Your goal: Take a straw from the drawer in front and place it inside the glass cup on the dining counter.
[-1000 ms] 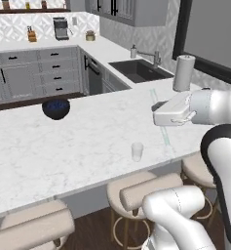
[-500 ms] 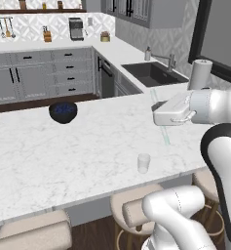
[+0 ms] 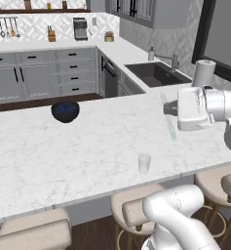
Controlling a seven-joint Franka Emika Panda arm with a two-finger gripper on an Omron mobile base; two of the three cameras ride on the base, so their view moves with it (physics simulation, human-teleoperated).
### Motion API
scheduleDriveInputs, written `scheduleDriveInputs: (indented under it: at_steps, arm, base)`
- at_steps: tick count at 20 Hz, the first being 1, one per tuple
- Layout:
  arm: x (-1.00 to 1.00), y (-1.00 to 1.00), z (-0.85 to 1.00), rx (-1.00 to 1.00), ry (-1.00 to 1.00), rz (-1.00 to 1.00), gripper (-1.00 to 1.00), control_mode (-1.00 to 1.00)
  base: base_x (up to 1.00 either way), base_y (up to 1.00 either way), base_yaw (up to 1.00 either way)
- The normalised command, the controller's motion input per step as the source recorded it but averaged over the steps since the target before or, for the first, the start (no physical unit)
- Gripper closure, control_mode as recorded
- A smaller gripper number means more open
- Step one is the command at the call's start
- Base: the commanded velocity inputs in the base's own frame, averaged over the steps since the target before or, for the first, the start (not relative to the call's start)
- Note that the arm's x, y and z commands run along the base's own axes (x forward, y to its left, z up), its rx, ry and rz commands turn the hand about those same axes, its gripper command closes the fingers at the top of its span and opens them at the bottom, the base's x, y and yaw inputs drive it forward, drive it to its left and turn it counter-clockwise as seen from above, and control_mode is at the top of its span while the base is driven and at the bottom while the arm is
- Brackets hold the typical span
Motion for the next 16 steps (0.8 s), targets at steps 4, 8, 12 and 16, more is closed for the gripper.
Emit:
scheduleDriveInputs:
  at_steps: [4,8,12,16]
  arm:
    - [0.33,-0.36,-0.23,0.00,-0.04,0.50,1.00,-1.00]
    - [0.50,-0.02,-0.38,0.00,0.00,0.34,1.00,-1.00]
    - [0.45,0.00,-0.37,0.00,0.00,0.29,1.00,-1.00]
    - [0.47,-0.06,-0.32,0.00,0.00,0.34,1.00,-1.00]
  base:
    - [0.00,0.00,0.00]
    - [0.00,0.00,0.00]
    - [0.00,0.00,0.00]
    - [0.00,0.00,0.00]
